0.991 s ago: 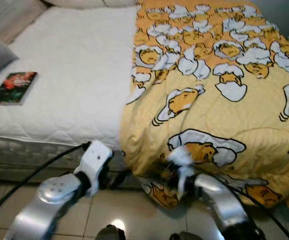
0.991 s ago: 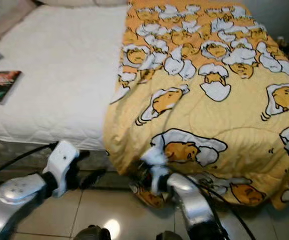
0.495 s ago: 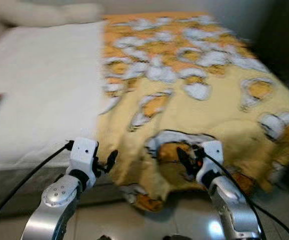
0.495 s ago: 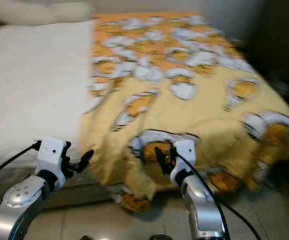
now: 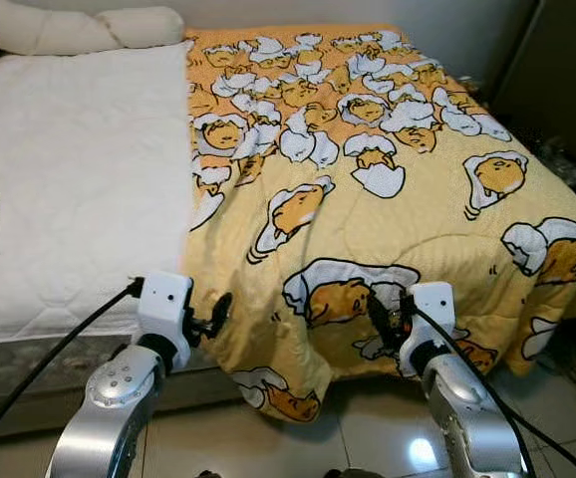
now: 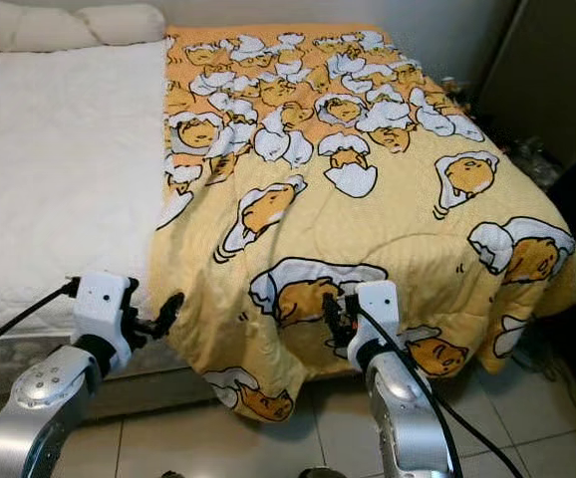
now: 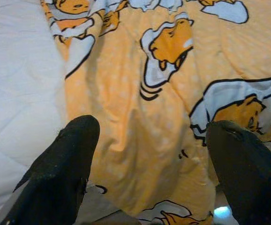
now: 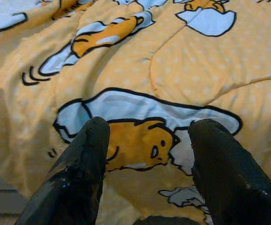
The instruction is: Clean up the room
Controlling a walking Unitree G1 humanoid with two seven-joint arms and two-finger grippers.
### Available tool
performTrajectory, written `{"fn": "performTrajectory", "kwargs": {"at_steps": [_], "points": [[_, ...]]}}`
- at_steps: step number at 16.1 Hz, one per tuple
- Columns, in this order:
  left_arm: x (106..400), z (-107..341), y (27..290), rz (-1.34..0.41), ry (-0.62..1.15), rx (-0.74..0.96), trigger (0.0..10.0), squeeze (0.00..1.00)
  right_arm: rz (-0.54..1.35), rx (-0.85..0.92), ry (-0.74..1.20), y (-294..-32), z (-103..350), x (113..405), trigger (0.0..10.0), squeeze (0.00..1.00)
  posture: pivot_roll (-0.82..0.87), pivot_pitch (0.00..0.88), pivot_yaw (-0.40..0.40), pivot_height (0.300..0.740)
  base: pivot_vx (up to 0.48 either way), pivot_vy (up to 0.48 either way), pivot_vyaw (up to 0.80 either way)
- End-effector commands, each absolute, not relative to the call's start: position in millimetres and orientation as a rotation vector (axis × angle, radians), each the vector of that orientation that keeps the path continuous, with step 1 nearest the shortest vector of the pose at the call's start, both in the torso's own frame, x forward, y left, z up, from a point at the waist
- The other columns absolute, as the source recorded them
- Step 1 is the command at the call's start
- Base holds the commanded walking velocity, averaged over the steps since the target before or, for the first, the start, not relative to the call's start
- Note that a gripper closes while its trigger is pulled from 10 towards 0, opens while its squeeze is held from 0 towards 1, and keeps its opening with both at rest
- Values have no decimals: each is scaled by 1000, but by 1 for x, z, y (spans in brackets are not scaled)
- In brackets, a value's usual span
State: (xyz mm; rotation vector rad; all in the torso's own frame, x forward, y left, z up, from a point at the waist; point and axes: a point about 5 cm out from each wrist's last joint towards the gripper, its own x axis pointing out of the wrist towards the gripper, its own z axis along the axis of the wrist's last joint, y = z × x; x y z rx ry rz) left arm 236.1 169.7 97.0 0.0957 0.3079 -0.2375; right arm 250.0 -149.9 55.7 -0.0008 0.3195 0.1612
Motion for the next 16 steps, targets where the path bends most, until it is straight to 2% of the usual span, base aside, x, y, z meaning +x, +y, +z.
{"fn": "performTrajectory", "kwargs": {"at_steps": [1, 8, 16], "points": [[241, 102, 172, -226, 286, 115, 10000, 0, 135, -52, 304, -149, 62, 256, 10000, 0, -19, 0, 21, 740, 0, 0, 0], [242, 112, 172, -207, 248, 133, 10000, 0, 118, 33, 245, -148, 75, 261, 10000, 0, 3, 0, -20, 740, 0, 375, 0], [249, 109, 168, -231, 262, 149, 10000, 0, 146, 51, 220, -146, 83, 270, 10000, 0, -36, 0, 0, 740, 0, 408, 0]]}}
